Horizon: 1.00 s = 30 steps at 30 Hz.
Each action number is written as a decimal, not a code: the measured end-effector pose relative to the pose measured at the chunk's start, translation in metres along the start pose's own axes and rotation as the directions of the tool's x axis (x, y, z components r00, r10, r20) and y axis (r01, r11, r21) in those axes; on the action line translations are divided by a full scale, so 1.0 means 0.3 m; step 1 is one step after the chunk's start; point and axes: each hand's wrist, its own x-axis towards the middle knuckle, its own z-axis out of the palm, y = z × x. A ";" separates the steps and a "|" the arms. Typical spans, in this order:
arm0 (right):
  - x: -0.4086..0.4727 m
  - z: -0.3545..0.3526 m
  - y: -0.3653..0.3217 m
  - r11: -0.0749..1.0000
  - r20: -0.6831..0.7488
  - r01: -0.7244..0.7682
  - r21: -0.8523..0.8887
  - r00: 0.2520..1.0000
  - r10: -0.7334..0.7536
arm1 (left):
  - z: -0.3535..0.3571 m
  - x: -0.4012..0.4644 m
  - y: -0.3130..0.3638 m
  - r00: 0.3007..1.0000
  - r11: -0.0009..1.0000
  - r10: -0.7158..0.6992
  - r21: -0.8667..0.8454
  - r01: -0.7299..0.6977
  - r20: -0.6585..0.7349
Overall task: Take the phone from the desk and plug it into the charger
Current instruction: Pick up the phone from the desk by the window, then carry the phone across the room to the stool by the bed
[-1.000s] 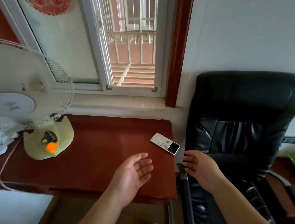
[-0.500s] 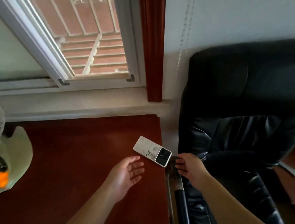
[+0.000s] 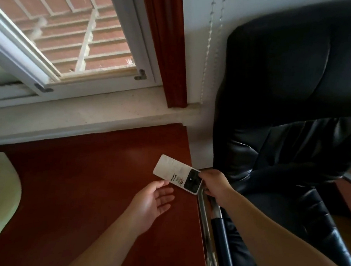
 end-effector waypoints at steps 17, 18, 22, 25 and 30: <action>-0.049 -0.017 -0.097 0.995 0.289 -0.082 0.059 0.955 0.062 | -0.093 -0.053 0.032 0.999 0.999 0.031 -0.040 -0.030 0.021; -0.062 -0.016 -0.097 0.994 0.294 -0.077 0.074 0.954 0.052 | -0.090 -0.060 0.037 0.999 0.998 0.038 -0.042 -0.037 0.020; -0.121 -0.008 -0.088 0.991 0.273 -0.057 0.125 0.962 0.021 | -0.098 -0.089 0.054 0.998 0.996 0.068 -0.050 -0.068 0.004; -0.179 0.004 -0.091 0.981 0.261 -0.041 0.189 0.965 -0.010 | -0.121 -0.119 0.066 0.996 0.994 0.086 -0.063 -0.085 0.010; -0.318 0.027 -0.122 0.952 0.223 0.018 0.306 0.971 -0.090 | -0.167 -0.182 0.089 0.988 0.988 0.127 -0.095 -0.119 0.091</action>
